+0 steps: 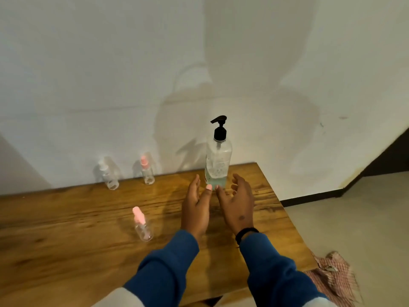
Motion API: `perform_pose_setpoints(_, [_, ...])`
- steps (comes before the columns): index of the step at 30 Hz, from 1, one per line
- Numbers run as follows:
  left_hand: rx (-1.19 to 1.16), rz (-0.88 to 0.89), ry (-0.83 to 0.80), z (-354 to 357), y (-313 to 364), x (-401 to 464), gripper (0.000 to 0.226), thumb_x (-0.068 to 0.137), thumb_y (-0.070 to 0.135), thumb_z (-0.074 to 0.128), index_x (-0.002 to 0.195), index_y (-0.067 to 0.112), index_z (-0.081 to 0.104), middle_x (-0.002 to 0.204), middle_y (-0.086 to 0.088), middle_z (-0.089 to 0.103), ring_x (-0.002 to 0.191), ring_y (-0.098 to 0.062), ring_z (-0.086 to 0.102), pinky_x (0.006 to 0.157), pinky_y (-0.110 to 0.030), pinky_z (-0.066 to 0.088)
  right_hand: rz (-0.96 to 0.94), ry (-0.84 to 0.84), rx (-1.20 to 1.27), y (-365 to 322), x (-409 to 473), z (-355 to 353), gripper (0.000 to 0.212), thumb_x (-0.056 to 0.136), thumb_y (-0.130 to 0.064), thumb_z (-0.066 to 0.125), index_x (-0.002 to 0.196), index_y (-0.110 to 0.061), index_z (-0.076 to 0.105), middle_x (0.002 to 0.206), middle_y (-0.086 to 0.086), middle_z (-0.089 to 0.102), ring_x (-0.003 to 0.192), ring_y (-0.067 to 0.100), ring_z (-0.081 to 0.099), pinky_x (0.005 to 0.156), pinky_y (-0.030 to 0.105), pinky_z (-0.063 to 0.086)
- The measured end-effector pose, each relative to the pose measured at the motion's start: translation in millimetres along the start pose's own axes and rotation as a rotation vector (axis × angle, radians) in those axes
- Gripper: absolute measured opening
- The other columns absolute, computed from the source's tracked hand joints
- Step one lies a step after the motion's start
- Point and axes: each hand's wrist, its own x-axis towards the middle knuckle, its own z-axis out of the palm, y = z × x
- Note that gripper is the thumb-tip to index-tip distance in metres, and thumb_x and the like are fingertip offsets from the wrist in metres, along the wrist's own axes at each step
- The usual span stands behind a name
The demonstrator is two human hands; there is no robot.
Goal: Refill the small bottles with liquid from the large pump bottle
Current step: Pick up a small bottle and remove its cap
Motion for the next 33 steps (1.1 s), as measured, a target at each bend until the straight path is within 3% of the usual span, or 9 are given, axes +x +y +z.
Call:
perform_pose_setpoints(4, [0.006,0.007,0.023,14.5,-15.1,35.3,0.056,0.102,0.035,0.053,0.153,0.022,0.035,0.149,0.006,0.046,0.134,-0.008,0.045,0.108,-0.027,0.041,-0.060,-0.036,-0.003,13.9,27.2,18.8,0.076,0.082,-0.054,0.067,0.143,-0.020,0.037,0.138,0.003,0.050,0.125,0.019,0.052,0.098,0.042,0.051])
perform_pose_setpoints(7, [0.003,0.052,0.008,23.8,-19.7,47.5,0.049,0.103,0.031,0.052,0.150,0.022,0.042,0.138,0.009,0.057,0.119,0.000,0.056,0.099,-0.021,0.048,-0.103,-0.051,0.016,14.8,39.9,32.9,0.065,0.085,-0.055,0.062,0.139,-0.025,0.042,0.129,-0.003,0.057,0.117,0.014,0.056,0.092,0.039,0.054])
perform_pose_setpoints(11, [0.035,0.090,0.027,29.4,-29.7,54.9,0.051,0.099,0.038,0.054,0.148,0.027,0.045,0.133,0.011,0.062,0.120,-0.004,0.059,0.102,-0.036,0.051,-0.111,0.010,0.042,10.4,48.0,38.3,0.043,0.086,-0.044,0.068,0.120,-0.024,0.052,0.108,-0.006,0.061,0.094,0.011,0.060,0.078,0.033,0.055])
perform_pose_setpoints(14, [0.023,0.076,0.033,29.2,-30.3,56.4,0.048,0.100,0.028,0.055,0.147,0.025,0.046,0.132,0.009,0.063,0.120,-0.005,0.060,0.103,-0.039,0.051,-0.129,0.025,0.054,9.9,47.4,37.8,0.043,0.084,-0.043,0.070,0.117,-0.021,0.054,0.105,-0.006,0.062,0.091,0.011,0.060,0.074,0.029,0.053])
perform_pose_setpoints(18, [0.028,0.087,0.030,27.2,-25.8,52.8,0.042,0.099,0.023,0.055,0.141,0.024,0.053,0.125,0.008,0.067,0.115,-0.007,0.064,0.101,-0.040,0.053,-0.101,0.024,0.040,6.8,45.8,37.3,0.044,0.081,-0.045,0.072,0.113,-0.021,0.054,0.103,-0.005,0.064,0.090,0.013,0.062,0.074,0.035,0.056])
perform_pose_setpoints(21, [0.035,0.067,0.033,21.9,-23.0,44.0,0.037,0.100,0.021,0.055,0.136,0.027,0.055,0.121,0.011,0.068,0.111,-0.004,0.065,0.099,-0.037,0.054,-0.062,-0.018,0.035,4.6,38.6,35.3,0.047,0.078,-0.049,0.073,0.111,-0.021,0.053,0.099,-0.004,0.065,0.087,0.014,0.064,0.071,0.039,0.058])
perform_pose_setpoints(27, [0.073,0.036,0.008,-4.1,-16.5,2.8,0.045,0.102,0.022,0.055,0.146,0.022,0.046,0.130,0.007,0.065,0.113,0.000,0.063,0.096,-0.026,0.053,-0.039,-0.098,0.010,-8.1,-0.6,25.4,0.052,0.077,-0.051,0.073,0.116,-0.027,0.048,0.100,-0.006,0.065,0.087,0.013,0.065,0.070,0.038,0.059])
perform_pose_setpoints(33, [0.145,0.002,-0.013,-32.9,-3.1,-45.2,0.046,0.100,0.014,0.056,0.142,0.030,0.046,0.121,0.018,0.064,0.107,0.007,0.062,0.088,-0.018,0.052,-0.016,-0.186,-0.023,-23.6,-50.3,10.1,0.050,0.078,-0.049,0.071,0.117,-0.027,0.048,0.098,-0.008,0.065,0.085,0.012,0.065,0.069,0.038,0.059])
